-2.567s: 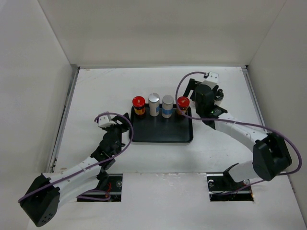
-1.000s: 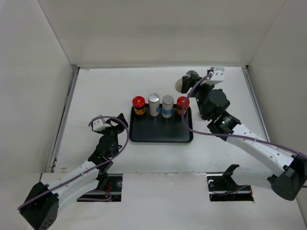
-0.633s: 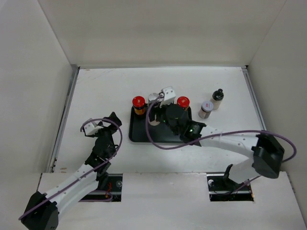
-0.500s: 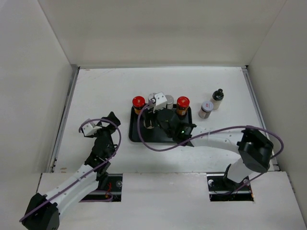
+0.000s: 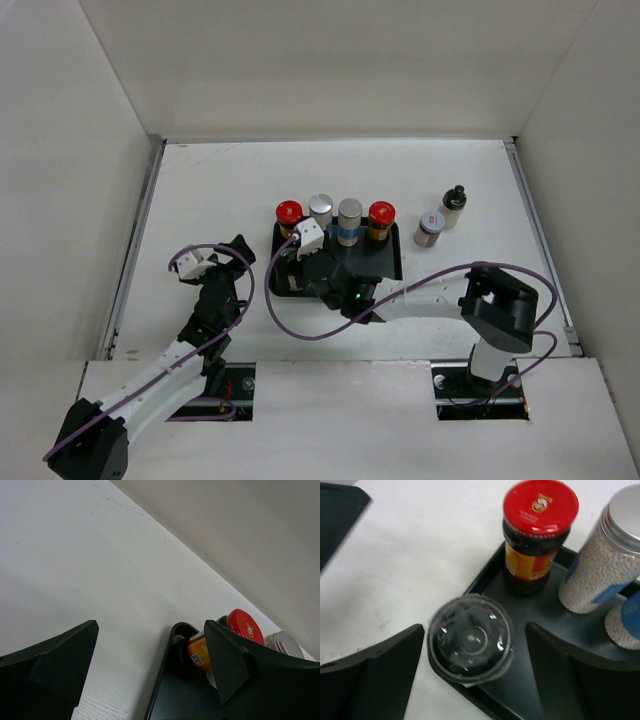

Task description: Organize the condiment bottles

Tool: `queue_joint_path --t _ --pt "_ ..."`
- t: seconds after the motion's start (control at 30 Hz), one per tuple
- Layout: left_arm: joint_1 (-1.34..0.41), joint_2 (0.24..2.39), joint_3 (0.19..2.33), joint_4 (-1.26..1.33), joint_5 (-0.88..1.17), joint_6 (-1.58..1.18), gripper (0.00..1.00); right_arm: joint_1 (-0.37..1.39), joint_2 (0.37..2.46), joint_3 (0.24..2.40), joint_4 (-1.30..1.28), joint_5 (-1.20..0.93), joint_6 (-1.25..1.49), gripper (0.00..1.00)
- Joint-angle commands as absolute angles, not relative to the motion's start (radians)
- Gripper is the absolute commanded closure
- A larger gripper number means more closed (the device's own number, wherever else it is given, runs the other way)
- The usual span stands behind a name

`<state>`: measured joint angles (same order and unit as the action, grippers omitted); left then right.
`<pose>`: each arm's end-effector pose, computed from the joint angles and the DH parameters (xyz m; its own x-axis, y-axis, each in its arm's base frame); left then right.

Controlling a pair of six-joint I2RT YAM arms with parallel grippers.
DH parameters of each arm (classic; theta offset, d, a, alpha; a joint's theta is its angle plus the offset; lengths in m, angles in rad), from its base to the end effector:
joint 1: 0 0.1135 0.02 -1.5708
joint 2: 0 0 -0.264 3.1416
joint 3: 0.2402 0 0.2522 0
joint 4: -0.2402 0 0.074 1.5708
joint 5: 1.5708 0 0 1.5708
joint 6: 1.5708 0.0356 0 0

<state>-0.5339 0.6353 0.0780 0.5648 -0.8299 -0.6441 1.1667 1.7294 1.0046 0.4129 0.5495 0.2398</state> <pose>0.1383 -0.0513 0.1923 0.1803 -0.5774 -0.7963 -0.2294 0.7626 -0.6049 0.1682 0.3459 0.2247 -0.2570 -0.0859 -0.9626 -0.5432 0.8367 0.0704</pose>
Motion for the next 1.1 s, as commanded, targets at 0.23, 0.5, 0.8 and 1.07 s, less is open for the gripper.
queue_joint_path --t 0.23,0.5,0.8,1.07 --pt "-0.522 0.626 0.072 0.586 -0.793 -0.661 0.12 1.069 1.435 0.907 0.511 0.658 0.224 0.01" --pt "-0.533 0.617 0.074 0.578 -0.787 -0.661 0.12 0.568 1.264 0.795 0.370 0.890 0.269 0.60" --pt "-0.541 0.623 0.078 0.583 -0.772 -0.661 0.12 0.272 1.439 1.003 0.068 0.640 0.270 0.02" --pt "-0.542 0.640 0.075 0.595 -0.767 -0.663 0.12 0.157 1.558 1.029 0.061 0.497 0.339 0.01"
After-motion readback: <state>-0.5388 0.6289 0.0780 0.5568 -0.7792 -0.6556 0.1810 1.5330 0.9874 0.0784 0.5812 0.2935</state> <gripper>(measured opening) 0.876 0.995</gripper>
